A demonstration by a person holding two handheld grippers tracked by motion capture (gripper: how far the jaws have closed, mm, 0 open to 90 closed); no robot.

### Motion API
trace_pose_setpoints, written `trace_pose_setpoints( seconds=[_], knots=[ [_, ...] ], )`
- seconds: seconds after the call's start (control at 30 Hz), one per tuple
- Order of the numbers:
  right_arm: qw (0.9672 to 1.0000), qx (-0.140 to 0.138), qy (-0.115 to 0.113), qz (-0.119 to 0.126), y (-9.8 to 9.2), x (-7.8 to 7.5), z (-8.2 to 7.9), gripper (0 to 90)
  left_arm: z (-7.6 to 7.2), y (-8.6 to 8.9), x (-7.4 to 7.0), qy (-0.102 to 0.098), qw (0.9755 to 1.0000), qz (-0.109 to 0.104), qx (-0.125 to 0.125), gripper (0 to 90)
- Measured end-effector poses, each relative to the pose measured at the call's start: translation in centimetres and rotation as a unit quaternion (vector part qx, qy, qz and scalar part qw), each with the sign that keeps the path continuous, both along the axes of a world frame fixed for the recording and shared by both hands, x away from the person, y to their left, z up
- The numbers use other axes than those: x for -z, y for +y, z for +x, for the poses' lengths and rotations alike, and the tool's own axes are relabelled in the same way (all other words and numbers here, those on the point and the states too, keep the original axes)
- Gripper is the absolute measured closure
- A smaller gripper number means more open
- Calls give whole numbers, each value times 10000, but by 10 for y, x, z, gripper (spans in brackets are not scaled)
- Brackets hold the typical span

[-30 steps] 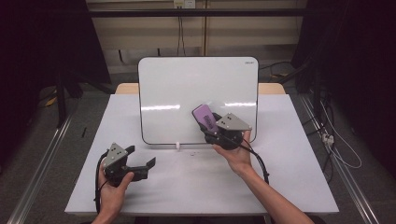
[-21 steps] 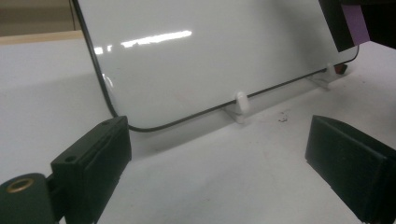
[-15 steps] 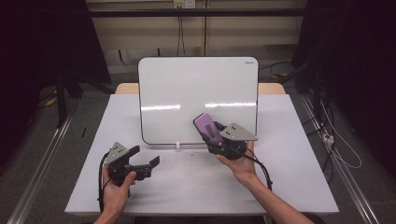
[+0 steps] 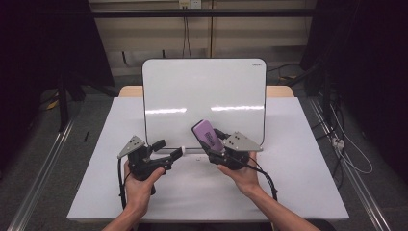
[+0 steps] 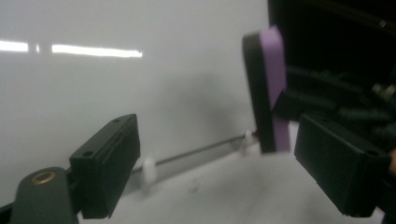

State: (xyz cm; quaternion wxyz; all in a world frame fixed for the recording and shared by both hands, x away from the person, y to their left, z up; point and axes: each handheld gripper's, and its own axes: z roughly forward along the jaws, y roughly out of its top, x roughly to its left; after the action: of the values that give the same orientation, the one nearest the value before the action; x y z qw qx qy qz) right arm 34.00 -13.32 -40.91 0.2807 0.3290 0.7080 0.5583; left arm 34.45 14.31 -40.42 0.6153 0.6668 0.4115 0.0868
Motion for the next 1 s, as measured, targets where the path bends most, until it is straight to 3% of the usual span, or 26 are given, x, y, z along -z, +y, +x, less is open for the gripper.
trace_pose_setpoints(
  seconds=[0.27,0.4,0.47,0.53,0.7,1.0],
  knots=[
    [9998,-86,96,155,3,1,-2,418,8,-20,-6,-142,9991,-407,-9,250],
    [9998,-138,111,127,4,2,-3,418,13,-28,-11,-190,9988,-396,204,332],
    [9997,-131,135,135,5,3,-3,418,14,-31,-13,-137,9989,-385,224,422],
    [9997,-124,132,155,5,3,-3,418,16,-34,-13,-71,9989,-413,233,425],
    [9997,-144,129,170,7,3,-4,418,21,-36,-8,80,9984,-542,165,539],
    [9997,-109,111,199,8,4,-3,418,20,-39,-2,297,9966,-716,274,599]
  ],
)
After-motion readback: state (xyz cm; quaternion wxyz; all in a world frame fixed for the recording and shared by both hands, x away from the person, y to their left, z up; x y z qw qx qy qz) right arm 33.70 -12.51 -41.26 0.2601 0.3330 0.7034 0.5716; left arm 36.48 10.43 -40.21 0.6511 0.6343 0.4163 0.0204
